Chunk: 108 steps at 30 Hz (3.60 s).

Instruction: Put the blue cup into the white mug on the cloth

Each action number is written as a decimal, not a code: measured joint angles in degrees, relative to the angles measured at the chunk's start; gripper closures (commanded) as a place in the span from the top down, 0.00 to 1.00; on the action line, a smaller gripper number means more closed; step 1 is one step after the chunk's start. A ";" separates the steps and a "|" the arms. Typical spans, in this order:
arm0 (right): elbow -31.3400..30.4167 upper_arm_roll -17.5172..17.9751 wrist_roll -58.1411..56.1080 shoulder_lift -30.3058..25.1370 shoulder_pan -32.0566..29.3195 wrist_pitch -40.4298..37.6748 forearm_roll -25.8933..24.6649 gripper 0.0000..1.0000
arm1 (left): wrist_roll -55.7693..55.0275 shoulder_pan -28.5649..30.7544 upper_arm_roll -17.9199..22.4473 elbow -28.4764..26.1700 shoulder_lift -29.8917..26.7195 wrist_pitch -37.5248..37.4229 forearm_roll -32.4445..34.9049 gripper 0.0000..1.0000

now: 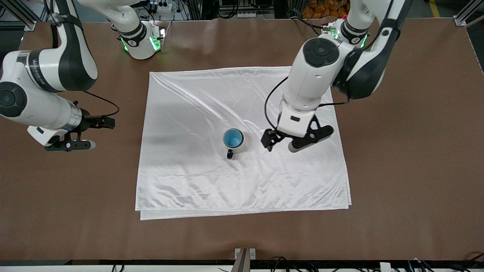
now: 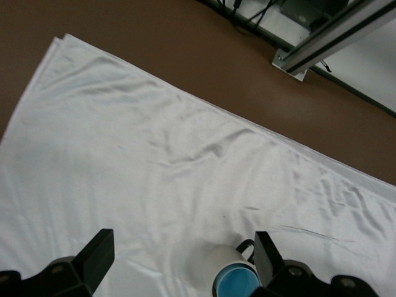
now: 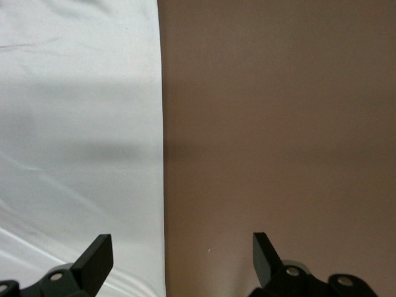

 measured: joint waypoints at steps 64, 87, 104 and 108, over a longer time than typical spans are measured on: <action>10.95 9.45 0.05 -8.59 -9.96 -7.24 0.04 1.00 | 41.81 20.89 5.78 -2.41 -15.86 -24.64 -1.26 1.00; 11.38 9.68 0.05 -8.58 -9.96 -8.23 0.04 1.00 | 51.18 20.88 5.79 -2.63 -16.00 -24.64 -3.16 1.00; 11.38 10.20 0.05 -8.58 -9.92 -8.60 0.04 1.00 | 51.72 21.08 7.26 -2.67 -16.01 -24.64 -7.72 1.00; 11.38 10.22 0.05 -8.58 -9.92 -8.85 0.04 1.00 | 51.72 21.08 7.27 -2.68 -16.01 -24.64 -7.72 1.00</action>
